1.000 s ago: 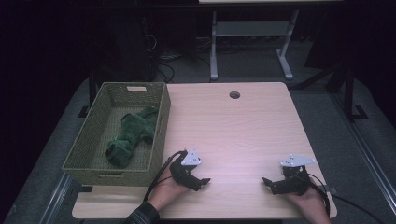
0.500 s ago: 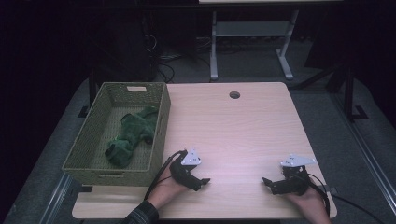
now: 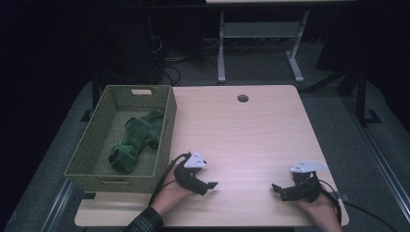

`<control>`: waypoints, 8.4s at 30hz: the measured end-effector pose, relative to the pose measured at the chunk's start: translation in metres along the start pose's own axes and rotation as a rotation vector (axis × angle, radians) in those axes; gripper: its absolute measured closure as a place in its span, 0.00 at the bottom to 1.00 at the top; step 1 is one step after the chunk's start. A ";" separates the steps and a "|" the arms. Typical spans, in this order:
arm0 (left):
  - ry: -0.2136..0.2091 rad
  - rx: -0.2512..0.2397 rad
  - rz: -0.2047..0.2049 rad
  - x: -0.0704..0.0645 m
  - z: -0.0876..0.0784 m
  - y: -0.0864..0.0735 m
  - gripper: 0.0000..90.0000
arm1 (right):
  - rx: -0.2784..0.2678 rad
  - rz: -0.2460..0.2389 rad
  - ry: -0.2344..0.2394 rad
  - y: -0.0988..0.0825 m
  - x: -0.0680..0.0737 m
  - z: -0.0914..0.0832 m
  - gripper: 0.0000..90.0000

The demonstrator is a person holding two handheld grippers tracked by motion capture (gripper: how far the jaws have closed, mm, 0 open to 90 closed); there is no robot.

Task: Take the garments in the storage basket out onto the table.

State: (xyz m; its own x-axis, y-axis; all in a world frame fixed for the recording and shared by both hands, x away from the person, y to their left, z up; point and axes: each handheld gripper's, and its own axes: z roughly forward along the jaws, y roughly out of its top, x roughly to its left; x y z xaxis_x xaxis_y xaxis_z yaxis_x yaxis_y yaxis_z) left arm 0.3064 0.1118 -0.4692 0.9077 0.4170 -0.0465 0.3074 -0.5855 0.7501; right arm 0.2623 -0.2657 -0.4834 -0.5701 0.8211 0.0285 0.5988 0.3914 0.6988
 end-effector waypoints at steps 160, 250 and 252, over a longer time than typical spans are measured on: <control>0.175 -0.111 -0.083 0.090 -0.159 0.049 0.16 | 0.000 0.005 -0.004 0.000 0.000 0.000 0.00; 0.289 0.246 -0.369 0.175 -0.167 -0.046 0.89 | 0.001 0.011 -0.008 0.000 0.000 0.000 0.00; 0.284 0.226 -0.378 0.175 -0.171 -0.045 0.89 | 0.001 0.010 -0.008 0.000 0.000 0.000 0.00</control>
State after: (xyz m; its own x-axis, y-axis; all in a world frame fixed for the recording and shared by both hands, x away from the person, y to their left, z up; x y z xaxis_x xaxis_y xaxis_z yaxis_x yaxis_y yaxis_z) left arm 0.4025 0.3296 -0.3980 0.6178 0.7821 -0.0816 0.6810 -0.4802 0.5528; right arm 0.2624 -0.2653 -0.4833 -0.5596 0.8282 0.0299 0.6050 0.3836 0.6977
